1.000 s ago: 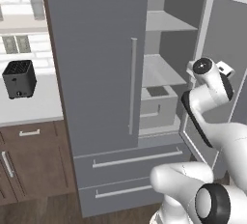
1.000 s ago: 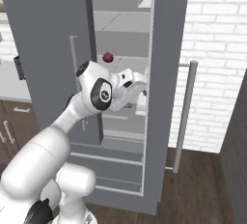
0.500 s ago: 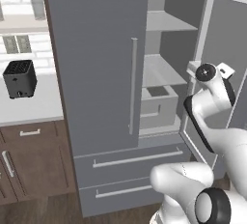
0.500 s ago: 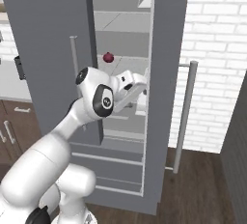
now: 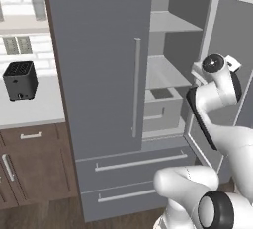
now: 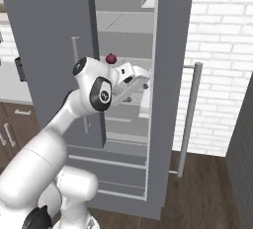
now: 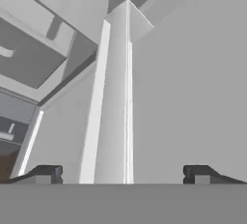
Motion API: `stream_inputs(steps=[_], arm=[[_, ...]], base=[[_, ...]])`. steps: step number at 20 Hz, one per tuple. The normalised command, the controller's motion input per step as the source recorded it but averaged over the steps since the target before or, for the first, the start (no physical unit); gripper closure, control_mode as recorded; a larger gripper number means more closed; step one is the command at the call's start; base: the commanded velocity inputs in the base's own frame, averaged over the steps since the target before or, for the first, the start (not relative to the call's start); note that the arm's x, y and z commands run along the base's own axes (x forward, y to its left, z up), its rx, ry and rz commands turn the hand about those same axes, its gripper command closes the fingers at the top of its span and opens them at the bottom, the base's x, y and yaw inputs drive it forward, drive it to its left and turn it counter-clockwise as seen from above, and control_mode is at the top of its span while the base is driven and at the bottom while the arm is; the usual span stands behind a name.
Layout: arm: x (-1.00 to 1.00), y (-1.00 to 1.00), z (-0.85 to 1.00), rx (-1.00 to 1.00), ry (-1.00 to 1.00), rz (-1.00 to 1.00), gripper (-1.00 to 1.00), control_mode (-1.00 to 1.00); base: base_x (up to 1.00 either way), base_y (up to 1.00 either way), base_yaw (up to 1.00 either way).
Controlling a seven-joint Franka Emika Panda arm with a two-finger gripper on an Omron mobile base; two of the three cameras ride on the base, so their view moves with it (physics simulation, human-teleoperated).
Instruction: Take the strawberry from the fridge and place it on top of the pancake, located on the dining counter.
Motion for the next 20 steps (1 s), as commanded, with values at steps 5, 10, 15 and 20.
stream_inputs(steps=[5,10,15,20], arm=[[-0.06,0.89,-0.07,0.34,0.00,0.08,-1.00,-1.00],[0.00,1.00,-0.04,0.52,0.00,0.00,-1.00,-1.00],[0.00,0.97,0.00,0.45,-0.02,-0.05,-1.00,-1.00],[-0.02,0.57,0.29,0.26,-0.24,-0.20,-1.00,-1.00]], base=[[0.00,0.00,0.00],[0.00,0.00,0.00],[0.00,0.00,0.00],[0.00,0.00,0.00]])
